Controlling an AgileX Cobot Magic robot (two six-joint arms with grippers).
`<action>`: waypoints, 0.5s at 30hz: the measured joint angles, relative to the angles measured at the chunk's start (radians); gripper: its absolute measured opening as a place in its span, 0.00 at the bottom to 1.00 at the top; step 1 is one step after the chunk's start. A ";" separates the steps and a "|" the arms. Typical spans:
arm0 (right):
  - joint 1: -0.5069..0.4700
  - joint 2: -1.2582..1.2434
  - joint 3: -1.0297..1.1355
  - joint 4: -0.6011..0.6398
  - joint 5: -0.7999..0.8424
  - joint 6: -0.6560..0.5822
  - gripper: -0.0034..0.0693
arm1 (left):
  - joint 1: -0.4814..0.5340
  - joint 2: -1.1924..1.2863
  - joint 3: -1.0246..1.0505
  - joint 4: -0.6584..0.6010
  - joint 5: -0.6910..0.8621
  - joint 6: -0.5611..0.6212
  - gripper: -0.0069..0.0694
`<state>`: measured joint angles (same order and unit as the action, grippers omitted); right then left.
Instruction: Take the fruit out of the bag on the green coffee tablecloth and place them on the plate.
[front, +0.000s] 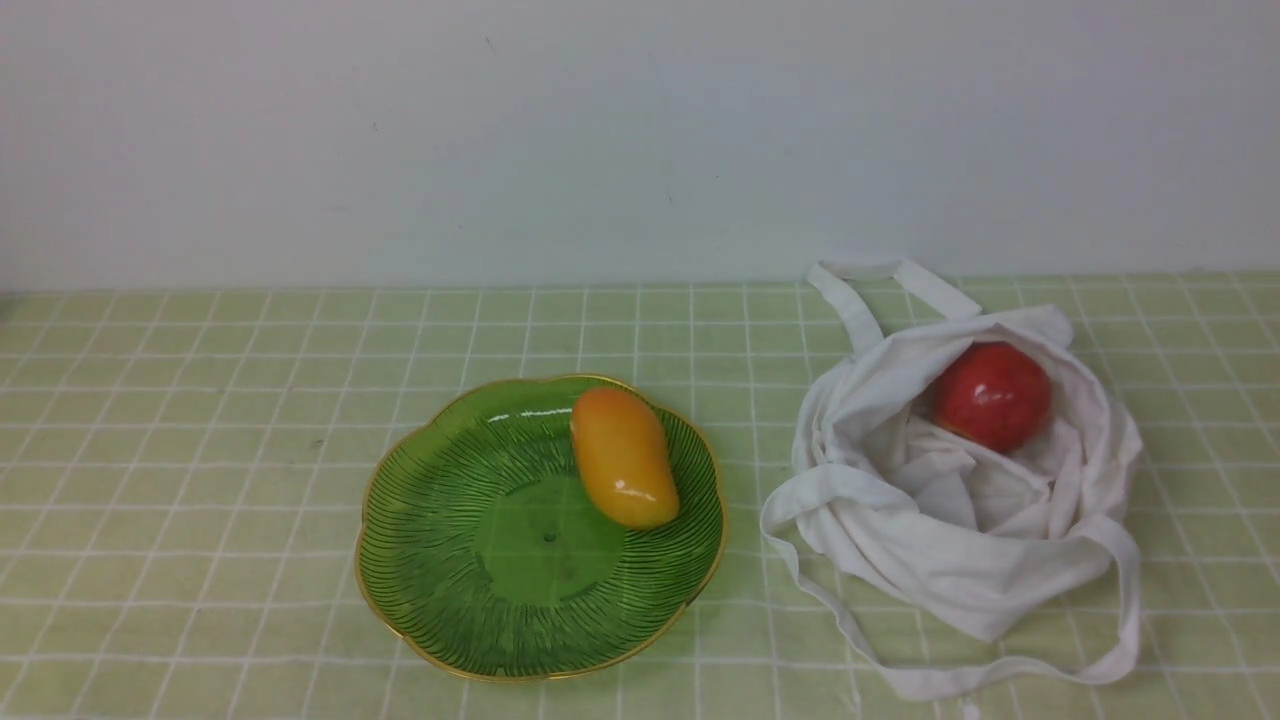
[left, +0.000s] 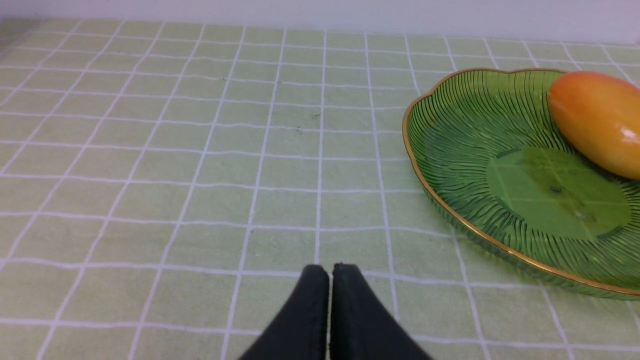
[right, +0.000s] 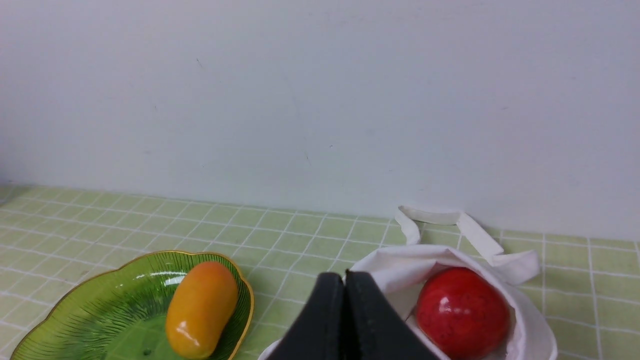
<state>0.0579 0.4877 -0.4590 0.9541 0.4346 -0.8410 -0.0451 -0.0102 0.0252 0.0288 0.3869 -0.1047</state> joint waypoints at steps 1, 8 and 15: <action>0.000 0.000 0.000 0.000 0.002 0.000 0.03 | 0.000 0.000 0.000 0.000 0.000 0.000 0.08; 0.000 0.000 0.000 0.000 0.005 0.000 0.03 | 0.000 0.000 0.000 0.000 0.000 0.000 0.08; 0.000 0.000 0.000 0.001 0.007 0.000 0.03 | 0.000 0.000 0.000 0.000 0.000 0.000 0.08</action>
<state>0.0579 0.4877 -0.4590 0.9549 0.4417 -0.8411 -0.0451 -0.0102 0.0252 0.0288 0.3869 -0.1047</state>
